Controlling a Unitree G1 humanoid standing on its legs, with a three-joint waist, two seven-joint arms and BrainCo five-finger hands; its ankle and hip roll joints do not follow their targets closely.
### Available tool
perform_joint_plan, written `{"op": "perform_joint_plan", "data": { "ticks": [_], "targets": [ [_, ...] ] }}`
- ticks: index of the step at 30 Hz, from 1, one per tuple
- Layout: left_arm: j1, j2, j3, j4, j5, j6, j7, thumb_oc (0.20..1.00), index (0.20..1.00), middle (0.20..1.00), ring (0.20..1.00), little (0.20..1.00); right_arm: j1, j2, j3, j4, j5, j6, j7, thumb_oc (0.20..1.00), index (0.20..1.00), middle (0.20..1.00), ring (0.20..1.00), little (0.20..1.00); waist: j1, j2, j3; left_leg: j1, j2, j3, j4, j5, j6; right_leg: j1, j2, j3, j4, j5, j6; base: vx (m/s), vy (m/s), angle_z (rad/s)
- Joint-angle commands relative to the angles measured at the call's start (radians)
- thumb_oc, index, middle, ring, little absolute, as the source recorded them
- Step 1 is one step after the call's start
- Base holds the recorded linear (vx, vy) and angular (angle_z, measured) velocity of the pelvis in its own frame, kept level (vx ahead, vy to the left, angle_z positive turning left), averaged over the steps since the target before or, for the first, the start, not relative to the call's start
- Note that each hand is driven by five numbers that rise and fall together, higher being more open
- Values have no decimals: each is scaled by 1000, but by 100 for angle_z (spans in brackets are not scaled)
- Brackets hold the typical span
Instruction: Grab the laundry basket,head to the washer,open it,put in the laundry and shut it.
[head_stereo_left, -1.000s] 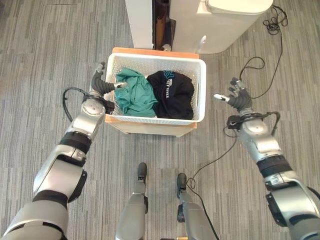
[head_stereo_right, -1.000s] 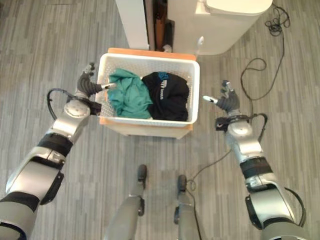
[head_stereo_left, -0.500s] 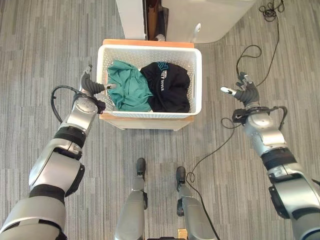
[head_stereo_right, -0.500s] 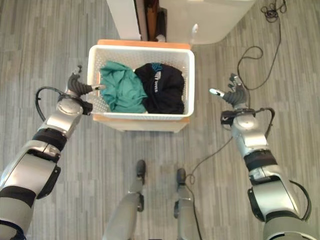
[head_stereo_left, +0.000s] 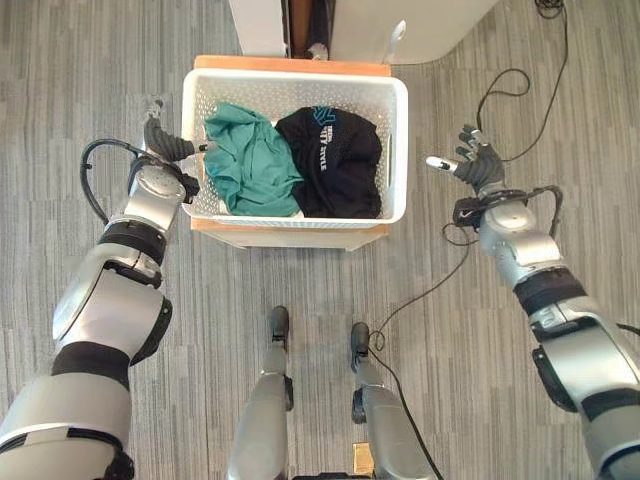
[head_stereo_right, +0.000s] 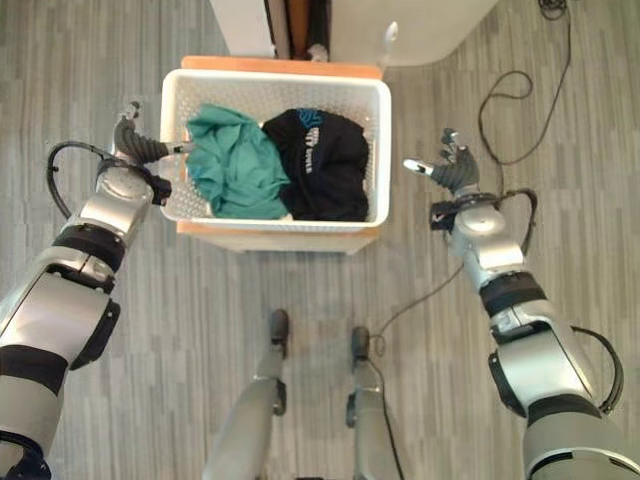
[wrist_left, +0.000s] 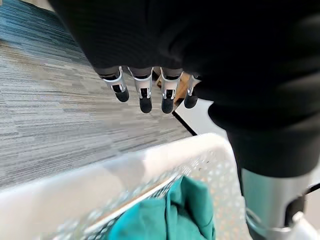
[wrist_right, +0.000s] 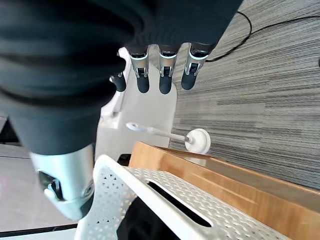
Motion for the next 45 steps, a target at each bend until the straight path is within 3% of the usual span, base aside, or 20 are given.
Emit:
{"op": "perform_joint_plan", "data": {
  "ticks": [1,16,24,40,41,42,43,44,45],
  "targets": [
    [-115,-2,-28,114,-21,-30,-3,1000,1000,1000,1000,1000,-111,-23,2,41,34,-52,13,1000,1000,1000,1000,1000,9,16,-9,-13,31,-31,14,-50,-37,-61,-69,-19,48,2,42,0,0,0],
    [-210,4,-75,152,-85,-27,-24,1000,1000,1000,1000,1000,-264,53,90,143,97,-31,17,1000,1000,1000,1000,1000,17,10,23,-101,36,-34,52,-44,-42,-129,-64,-32,55,19,41,0,0,0],
    [-251,-18,-120,176,-97,-22,-44,1000,1000,1000,1000,1000,-333,110,99,313,227,-7,40,1000,1000,1000,1000,1000,27,14,27,-141,29,-43,61,-41,-43,-160,-63,-38,57,24,38,9,1,4],
    [-257,-32,-180,194,-116,-16,-103,1000,1000,1000,1000,1000,-426,175,266,474,120,88,121,1000,1000,1000,1000,1000,28,0,33,-163,24,-50,52,-30,-41,-183,-58,-40,55,31,32,1,1,0],
    [-252,-30,-184,196,-120,-15,-110,937,937,937,937,937,-430,178,280,478,107,94,127,1000,1000,1000,1000,1000,29,-2,37,-157,25,-50,50,-31,-41,-179,-56,-39,55,30,31,0,0,0],
    [-250,-31,-185,200,-125,-14,-118,733,733,733,733,733,-437,180,292,489,94,99,136,1000,1000,1000,1000,1000,28,-3,35,-161,23,-51,50,-28,-40,-182,-56,-38,54,32,31,0,0,0],
    [-248,-33,-187,202,-134,-14,-127,360,360,360,360,360,-445,182,306,504,81,105,143,1000,1000,1000,1000,1000,28,-3,35,-163,24,-52,50,-28,-40,-183,-56,-39,53,33,31,0,0,0],
    [-246,-37,-192,201,-146,-12,-142,200,200,200,200,200,-454,186,327,523,57,117,155,1000,1000,1000,1000,1000,31,-3,39,-158,24,-53,49,-28,-41,-180,-54,-40,53,31,30,0,0,0],
    [-246,-37,-192,202,-146,-12,-143,200,200,200,200,200,-454,186,327,523,57,117,155,1000,1000,1000,1000,1000,29,-3,37,-162,23,-54,49,-26,-41,-183,-55,-41,52,33,30,0,0,0]
  ]
}}
